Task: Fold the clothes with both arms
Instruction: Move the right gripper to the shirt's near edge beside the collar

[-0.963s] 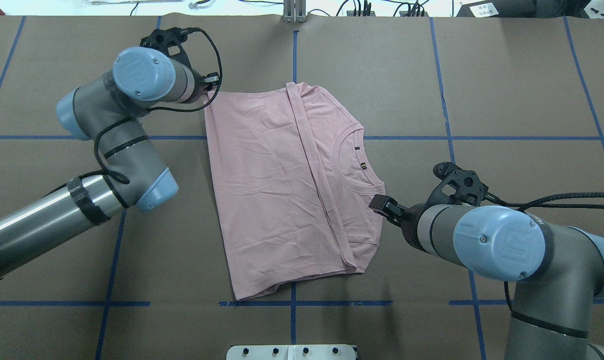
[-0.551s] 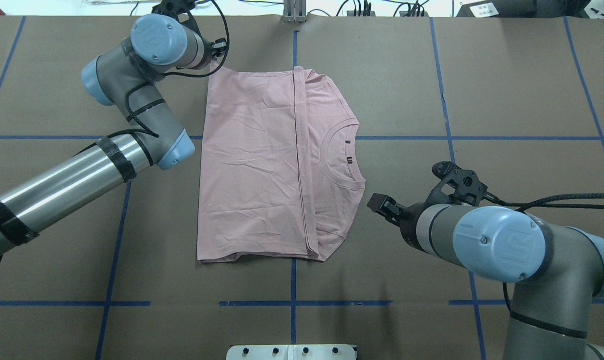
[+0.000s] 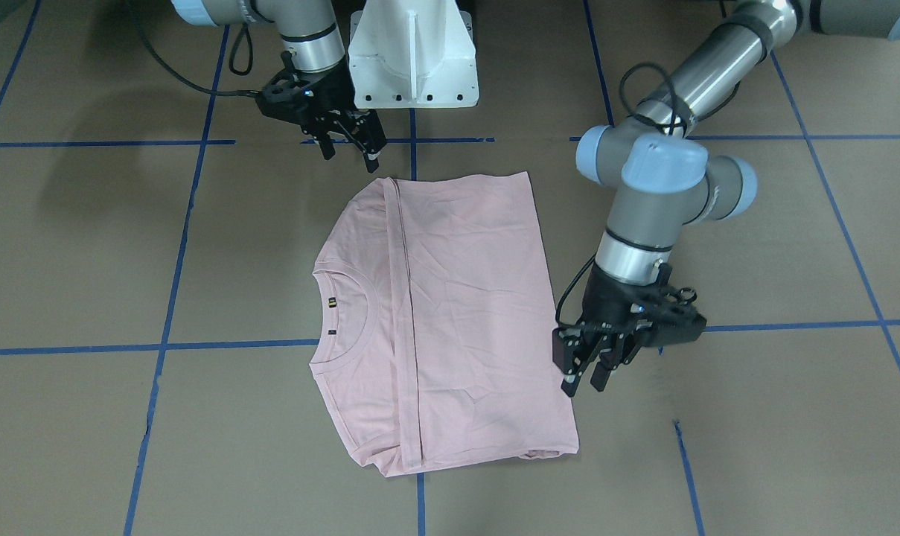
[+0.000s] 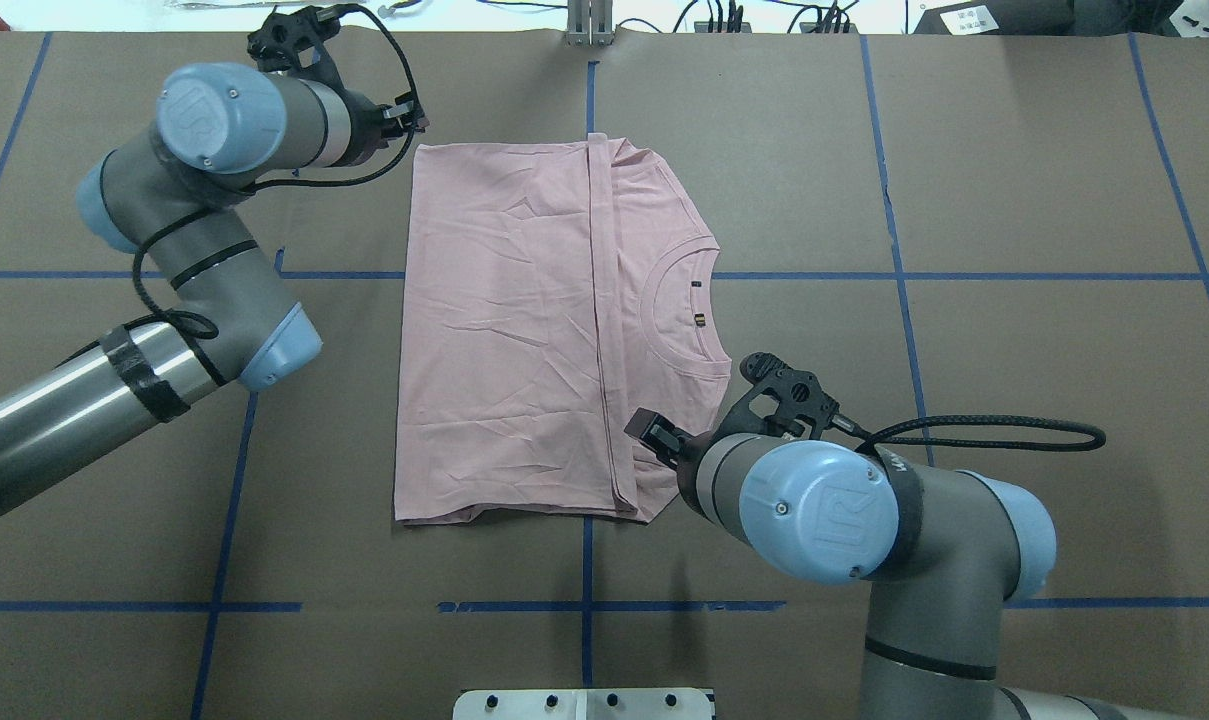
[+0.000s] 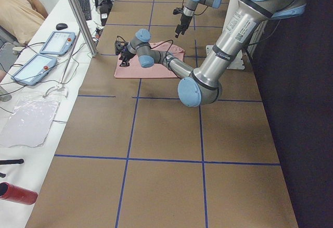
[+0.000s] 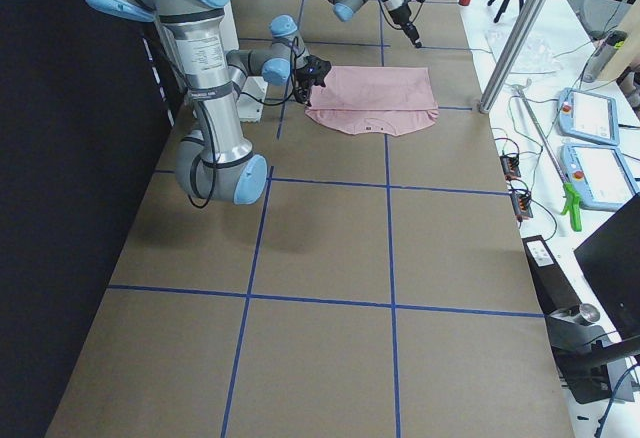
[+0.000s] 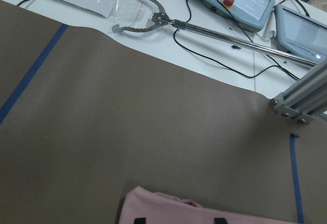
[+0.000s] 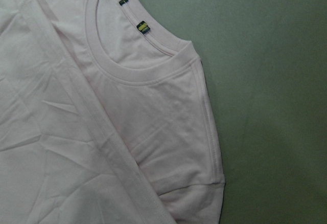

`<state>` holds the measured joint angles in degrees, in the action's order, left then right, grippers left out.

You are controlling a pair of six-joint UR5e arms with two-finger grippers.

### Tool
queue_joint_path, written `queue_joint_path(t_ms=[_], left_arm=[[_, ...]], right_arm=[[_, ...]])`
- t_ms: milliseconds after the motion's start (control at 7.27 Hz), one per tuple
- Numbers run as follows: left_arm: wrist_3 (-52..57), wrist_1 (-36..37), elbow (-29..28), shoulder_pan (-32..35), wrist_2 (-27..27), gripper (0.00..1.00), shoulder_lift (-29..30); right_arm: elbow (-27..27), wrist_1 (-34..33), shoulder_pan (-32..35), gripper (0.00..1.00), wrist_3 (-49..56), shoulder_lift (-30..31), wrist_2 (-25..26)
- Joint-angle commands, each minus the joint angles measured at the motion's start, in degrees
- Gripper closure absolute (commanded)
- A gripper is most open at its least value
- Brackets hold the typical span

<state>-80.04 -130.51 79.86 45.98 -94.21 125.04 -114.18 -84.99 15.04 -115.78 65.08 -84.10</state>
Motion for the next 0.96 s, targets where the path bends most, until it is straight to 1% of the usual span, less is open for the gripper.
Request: queue_joint_path(t_ms=[0,138,688,826], left_arm=[[-1.5,0.2,2.4,-0.6,-0.9,0.46,-1.8],[-2.0,0.2,2.2,-0.6,-0.9,0.46,-1.9],[-2.1,0.1,2.1,-1.1,-0.8,0.46,-1.8],[-2.1,0.1,2.1,-1.1,-0.8,0.46,-1.8]], right_arm=[[4.2,-0.1,-2.1,0.17,-7.7,-3.3,1.0],[6.6,-0.1,-2.2,0.23,-8.1,-4.3,1.0],[10.2,-0.2,-2.3,0.29,-8.8,-4.8,0.6],[10.2,-0.2,-2.3,0.30,-8.7,-4.8,0.4]])
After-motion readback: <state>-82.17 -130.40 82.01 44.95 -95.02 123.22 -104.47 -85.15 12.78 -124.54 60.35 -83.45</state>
